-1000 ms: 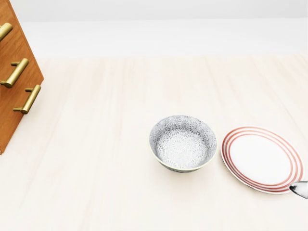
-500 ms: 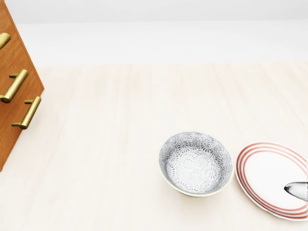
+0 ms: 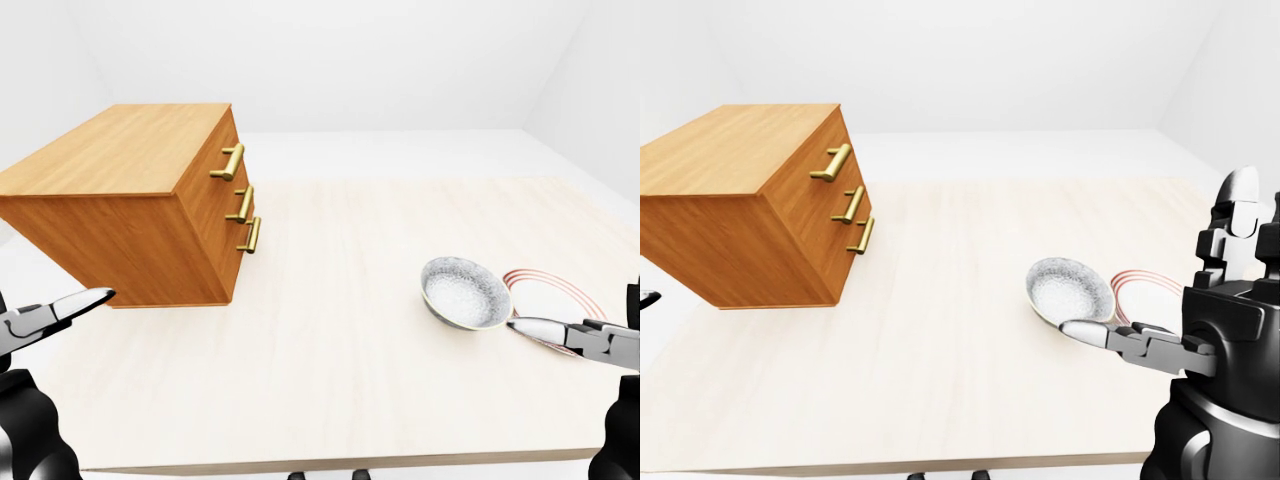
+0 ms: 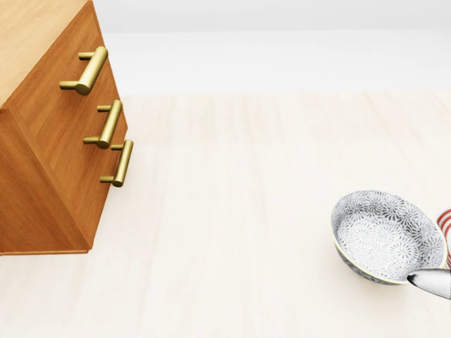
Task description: Put the bowl on top of the cabinet.
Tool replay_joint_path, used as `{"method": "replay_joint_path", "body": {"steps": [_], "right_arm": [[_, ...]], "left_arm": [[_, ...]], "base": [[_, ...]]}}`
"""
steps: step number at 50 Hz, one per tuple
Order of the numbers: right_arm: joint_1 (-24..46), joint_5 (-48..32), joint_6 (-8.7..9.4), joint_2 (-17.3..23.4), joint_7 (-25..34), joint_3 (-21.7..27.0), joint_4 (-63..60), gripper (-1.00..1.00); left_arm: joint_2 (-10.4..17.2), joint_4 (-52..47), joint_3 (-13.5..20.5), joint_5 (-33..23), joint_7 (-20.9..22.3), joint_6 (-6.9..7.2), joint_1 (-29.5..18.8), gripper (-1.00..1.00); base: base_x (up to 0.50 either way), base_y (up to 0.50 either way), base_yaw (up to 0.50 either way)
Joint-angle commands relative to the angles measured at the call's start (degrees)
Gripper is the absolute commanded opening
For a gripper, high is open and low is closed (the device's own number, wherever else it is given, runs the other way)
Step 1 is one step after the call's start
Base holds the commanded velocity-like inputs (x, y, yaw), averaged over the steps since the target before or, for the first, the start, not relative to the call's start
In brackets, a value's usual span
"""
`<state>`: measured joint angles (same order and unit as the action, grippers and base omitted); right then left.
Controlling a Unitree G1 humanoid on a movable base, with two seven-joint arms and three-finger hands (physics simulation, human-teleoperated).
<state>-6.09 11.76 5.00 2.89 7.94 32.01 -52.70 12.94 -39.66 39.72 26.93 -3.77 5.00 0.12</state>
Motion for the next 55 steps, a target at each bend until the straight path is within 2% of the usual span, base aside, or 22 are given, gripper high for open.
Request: {"method": "replay_joint_path", "body": {"steps": [1,31,39,43,45,47,51,54,55], "right_arm": [[-0.02,-0.17,0.0,-0.05,0.17,-0.08,-0.02,1.0],[-0.02,-0.41,0.0,-0.07,0.3,-0.31,-0.08,1.0],[-0.06,-1.69,0.0,0.6,1.39,0.02,2.9,1.0],[1.29,-2.19,0.0,3.27,2.3,3.56,5.89,1.0],[1.63,-5.36,0.0,5.41,3.05,4.25,9.6,1.0],[3.59,-5.29,0.0,8.04,3.91,6.78,14.88,1.0],[5.63,-9.02,0.0,12.84,5.56,8.18,23.97,1.0],[6.88,-15.25,0.0,17.86,6.72,8.33,35.35,1.0],[6.99,-15.42,0.0,17.89,6.85,8.41,35.61,1.0]], "left_arm": [[0.01,-0.03,0.1,0.0,-0.03,0.0,0.01,1.0],[-0.04,0.22,-0.02,-0.12,0.06,0.0,0.03,1.0],[-0.01,0.28,-0.01,-0.18,0.1,0.0,0.02,1.0],[-0.02,0.14,0.05,-0.16,0.1,0.0,0.08,1.0],[-0.04,0.09,-0.02,-0.28,0.08,0.0,0.05,1.0],[0.0,0.08,0.02,-0.3,0.07,0.0,0.01,1.0],[0.04,0.15,0.03,-0.44,0.03,0.0,-0.04,1.0],[0.17,-0.09,0.34,-0.17,-0.07,0.0,-0.06,1.0],[0.18,-0.1,0.35,-0.16,-0.07,0.0,-0.06,1.0]], "base": [[0.0,0.5,0.0],[0.0,0.5,0.0],[0.0,0.01,0.0],[0.0,0.0,0.0],[0.0,0.0,0.0],[0.0,0.0,0.0],[0.0,0.0,0.0],[0.0,0.0,0.0],[0.0,0.0,0.0]]}}
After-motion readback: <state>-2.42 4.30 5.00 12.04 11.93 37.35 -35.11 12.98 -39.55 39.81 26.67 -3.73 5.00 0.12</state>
